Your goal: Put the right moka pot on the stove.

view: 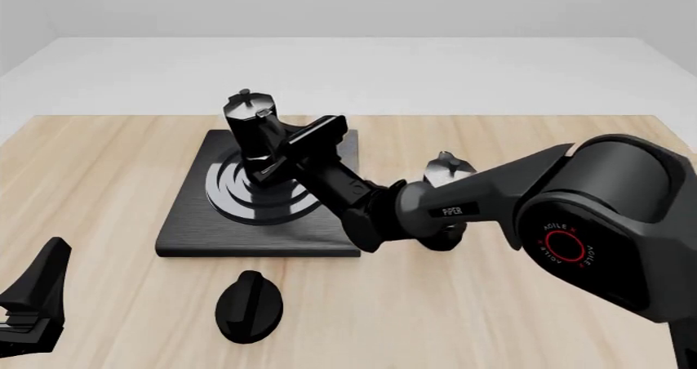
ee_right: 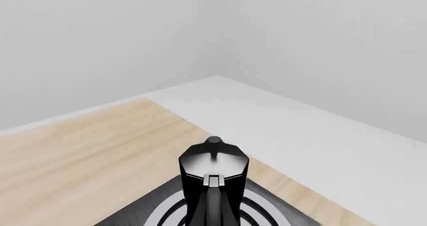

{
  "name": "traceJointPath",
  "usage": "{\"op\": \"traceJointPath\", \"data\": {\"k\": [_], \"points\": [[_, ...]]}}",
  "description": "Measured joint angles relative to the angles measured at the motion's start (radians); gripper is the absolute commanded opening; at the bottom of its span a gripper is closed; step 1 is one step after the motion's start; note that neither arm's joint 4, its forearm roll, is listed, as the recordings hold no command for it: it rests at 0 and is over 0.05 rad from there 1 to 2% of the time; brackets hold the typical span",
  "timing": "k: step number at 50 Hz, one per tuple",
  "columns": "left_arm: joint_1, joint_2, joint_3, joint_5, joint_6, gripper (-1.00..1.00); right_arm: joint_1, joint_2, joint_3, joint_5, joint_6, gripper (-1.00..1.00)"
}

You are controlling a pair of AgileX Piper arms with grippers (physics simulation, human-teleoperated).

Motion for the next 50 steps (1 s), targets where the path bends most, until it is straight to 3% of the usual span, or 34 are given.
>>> {"op": "traceJointPath", "data": {"k": [16,17,32,50], "points": [[0.000,0.000,0.000,0.000,0.000,1.00,-0.008,0.011,0.003,-0.009,0.014,-1.00],[0.000,0.000,0.000,0.000,0.000,1.00,-0.009,0.010,0.005,-0.009,0.014,1.00],[0.000,0.000,0.000,0.000,0.000,1.00,-0.024,-0.020,0.039,-0.001,0.009,1.00],[0.000,0.000,0.000,0.000,0.000,1.00,-0.021,-0.147,0.165,0.006,0.000,1.00]]}}
